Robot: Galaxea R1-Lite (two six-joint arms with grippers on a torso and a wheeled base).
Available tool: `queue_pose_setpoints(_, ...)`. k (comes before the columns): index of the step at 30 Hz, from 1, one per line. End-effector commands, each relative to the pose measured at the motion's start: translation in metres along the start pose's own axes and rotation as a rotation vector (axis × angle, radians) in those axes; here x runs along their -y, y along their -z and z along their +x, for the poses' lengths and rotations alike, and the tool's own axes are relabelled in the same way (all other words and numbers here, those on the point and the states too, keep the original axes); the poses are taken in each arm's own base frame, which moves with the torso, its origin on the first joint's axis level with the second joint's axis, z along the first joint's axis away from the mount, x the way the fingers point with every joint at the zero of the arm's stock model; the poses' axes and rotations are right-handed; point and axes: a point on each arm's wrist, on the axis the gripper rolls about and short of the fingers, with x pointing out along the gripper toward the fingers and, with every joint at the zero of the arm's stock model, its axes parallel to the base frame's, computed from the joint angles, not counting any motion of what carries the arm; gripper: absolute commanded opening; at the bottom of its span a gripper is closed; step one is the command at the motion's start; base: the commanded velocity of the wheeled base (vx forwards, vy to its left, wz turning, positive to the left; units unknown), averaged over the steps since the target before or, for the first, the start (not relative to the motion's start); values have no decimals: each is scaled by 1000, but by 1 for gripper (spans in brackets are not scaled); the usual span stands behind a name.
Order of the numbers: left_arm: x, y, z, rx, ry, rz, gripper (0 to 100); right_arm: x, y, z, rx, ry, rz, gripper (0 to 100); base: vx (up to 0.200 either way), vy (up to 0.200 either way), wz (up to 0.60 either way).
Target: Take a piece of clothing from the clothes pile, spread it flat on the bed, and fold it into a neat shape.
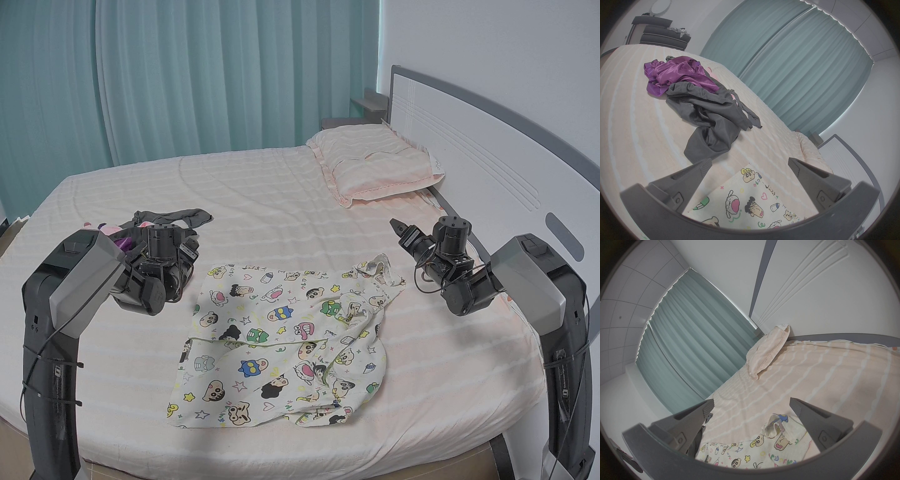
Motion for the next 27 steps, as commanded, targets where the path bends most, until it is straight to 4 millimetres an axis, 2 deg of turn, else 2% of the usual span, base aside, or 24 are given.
queue_pose_setpoints(1,3,-15,-13,4,-9,-22,100,3,-5,-8,-12,21,0,100,0,0,0)
queue_pose_setpoints(2,3,-15,-13,4,-9,-22,100,3,-5,-8,-12,21,0,100,0,0,0)
queue_pose_setpoints(3,5,-21,-28,-17,-2,-57,100,1,-4,-26,-58,33,-8,100,0,0,0)
queue_pose_setpoints(4,5,-23,-33,-26,0,-67,100,-1,-3,-31,-73,32,-11,100,0,0,0)
queue_pose_setpoints(5,5,-26,-45,-55,10,-82,100,-10,1,-42,-107,21,-19,100,0,0,0)
queue_pose_setpoints(8,3,-29,-68,-100,17,-108,100,-27,11,-59,-158,6,-40,100,0,0,0)
queue_pose_setpoints(9,-1,-31,-85,-132,14,-136,100,-41,17,-72,-198,-9,-59,100,0,0,0)
queue_pose_setpoints(12,-12,-28,-118,-229,6,-185,100,-68,38,-95,-324,-8,-99,100,0,0,0)
queue_pose_setpoints(14,-20,-25,-134,-273,-3,-199,100,-80,51,-102,-375,-12,-110,100,0,0,0)
queue_pose_setpoints(15,-21,-24,-136,-278,-6,-199,100,-81,52,-103,-378,-11,-112,100,0,0,0)
queue_pose_setpoints(16,-26,-20,-152,-314,-1,-211,100,-88,63,-106,-395,-12,-129,100,0,0,0)
queue_pose_setpoints(19,-34,-11,-169,-340,2,-225,100,-92,83,-110,-429,-6,-155,100,0,0,0)
queue_pose_setpoints(22,-43,-2,-177,-349,6,-223,100,-94,99,-118,-470,-1,-178,100,0,0,0)
queue_pose_setpoints(27,-42,11,-189,-379,26,-254,100,-80,112,-123,-528,47,-232,100,0,0,0)
